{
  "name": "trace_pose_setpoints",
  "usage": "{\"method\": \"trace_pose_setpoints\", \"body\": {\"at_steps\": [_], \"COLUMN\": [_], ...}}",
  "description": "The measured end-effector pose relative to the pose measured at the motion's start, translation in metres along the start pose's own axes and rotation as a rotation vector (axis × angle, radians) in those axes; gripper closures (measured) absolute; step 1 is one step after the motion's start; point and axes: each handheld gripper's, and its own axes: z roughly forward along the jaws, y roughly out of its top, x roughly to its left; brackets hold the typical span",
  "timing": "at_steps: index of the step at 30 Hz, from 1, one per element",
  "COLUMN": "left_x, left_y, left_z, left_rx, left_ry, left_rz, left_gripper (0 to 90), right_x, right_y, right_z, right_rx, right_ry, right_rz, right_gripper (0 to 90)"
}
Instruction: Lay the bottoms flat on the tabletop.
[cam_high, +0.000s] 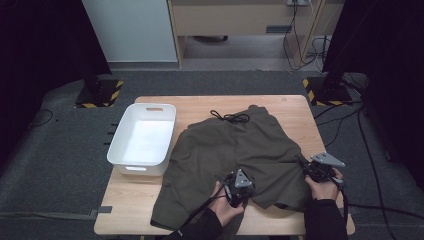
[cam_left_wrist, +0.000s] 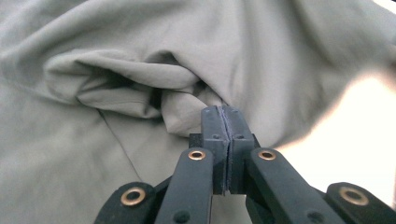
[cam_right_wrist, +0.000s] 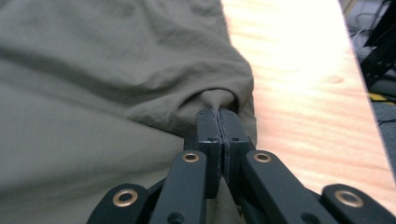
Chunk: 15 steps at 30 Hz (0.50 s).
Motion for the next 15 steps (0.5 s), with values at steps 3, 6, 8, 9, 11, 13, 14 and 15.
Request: {"method": "trace_pose_setpoints", "body": {"at_steps": [3,6,8,9,11,13,14,15], "left_x": [-0.002,0.003,0.007,0.009,0.012,0.015,0.017,0.019], "left_y": [-0.006,-0.006,-0.004,-0.002,0.000,0.001,0.001,0.001], "left_z": [0.000,0.002,-0.003,-0.006,-0.012,-0.018,-0.020,-0.023], "left_rx": [0.029,0.019,-0.019,-0.036,-0.070,-0.094,-0.100,-0.104], "left_ry": [-0.045,-0.055,-0.040,-0.032,-0.008,0.013,0.025,0.035], "left_rz": [-0.019,-0.040,-0.036,-0.031,-0.016,-0.006,-0.004,-0.001], "left_gripper": [88.5,81.2,74.9,72.3,68.3,66.3,64.3,61.8], "right_x": [0.001,0.001,0.000,0.000,0.003,0.009,0.014,0.019], "right_y": [-0.002,-0.003,-0.001,0.000,0.004,0.006,0.007,0.007], "right_z": [0.008,0.010,0.004,0.000,-0.010,-0.019,-0.023,-0.026], "right_rx": [0.039,0.063,0.022,-0.006,-0.038,-0.075,-0.084,-0.091], "right_ry": [-0.016,-0.011,0.005,0.010,0.038,0.085,0.117,0.145], "right_rz": [-0.029,-0.029,-0.008,0.000,-0.001,-0.008,-0.016,-0.019], "right_gripper": [81.4,66.5,59.4,55.0,50.0,46.1,44.3,42.9]}}
